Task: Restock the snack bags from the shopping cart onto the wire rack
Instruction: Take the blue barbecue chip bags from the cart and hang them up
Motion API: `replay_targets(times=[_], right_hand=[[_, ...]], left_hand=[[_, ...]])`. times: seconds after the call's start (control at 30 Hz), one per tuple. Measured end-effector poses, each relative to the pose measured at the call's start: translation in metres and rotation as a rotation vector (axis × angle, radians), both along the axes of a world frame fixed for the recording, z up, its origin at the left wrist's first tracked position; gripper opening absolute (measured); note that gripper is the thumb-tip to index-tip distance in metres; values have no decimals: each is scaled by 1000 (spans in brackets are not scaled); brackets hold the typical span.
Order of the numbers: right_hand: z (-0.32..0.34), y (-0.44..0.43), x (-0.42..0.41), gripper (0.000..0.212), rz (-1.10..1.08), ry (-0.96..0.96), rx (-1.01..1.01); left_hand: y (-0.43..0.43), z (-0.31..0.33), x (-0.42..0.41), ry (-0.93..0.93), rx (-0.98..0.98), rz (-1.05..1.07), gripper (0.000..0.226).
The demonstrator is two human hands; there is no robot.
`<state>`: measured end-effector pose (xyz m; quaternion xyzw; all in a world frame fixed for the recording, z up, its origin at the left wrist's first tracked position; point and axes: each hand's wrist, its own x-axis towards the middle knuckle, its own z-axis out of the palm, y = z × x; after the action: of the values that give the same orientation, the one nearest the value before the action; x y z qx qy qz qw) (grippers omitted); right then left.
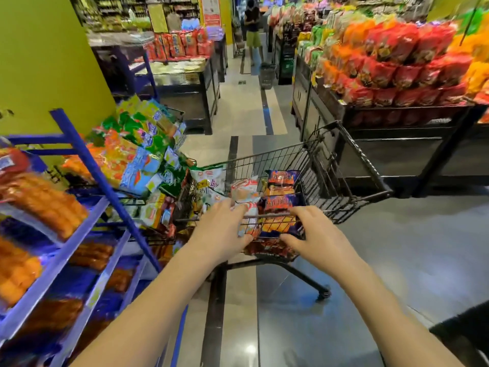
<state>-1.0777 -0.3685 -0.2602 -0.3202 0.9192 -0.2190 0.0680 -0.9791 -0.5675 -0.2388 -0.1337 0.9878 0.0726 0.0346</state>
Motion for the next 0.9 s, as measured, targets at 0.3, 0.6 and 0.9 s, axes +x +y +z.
replay_targets(times=[0.3, 0.6, 0.9], right_hand=[[-25, -51, -106, 68, -9, -48, 51], [-75, -133, -208, 67, -116, -160, 92], [-107, -186, -293, 61, -262, -280, 169]], left_hand=[[-60, -23, -106, -26, 63, -4, 71], [-156, -73, -234, -60, 148, -86, 65], [-221, -123, -345, -196, 195, -199, 68]])
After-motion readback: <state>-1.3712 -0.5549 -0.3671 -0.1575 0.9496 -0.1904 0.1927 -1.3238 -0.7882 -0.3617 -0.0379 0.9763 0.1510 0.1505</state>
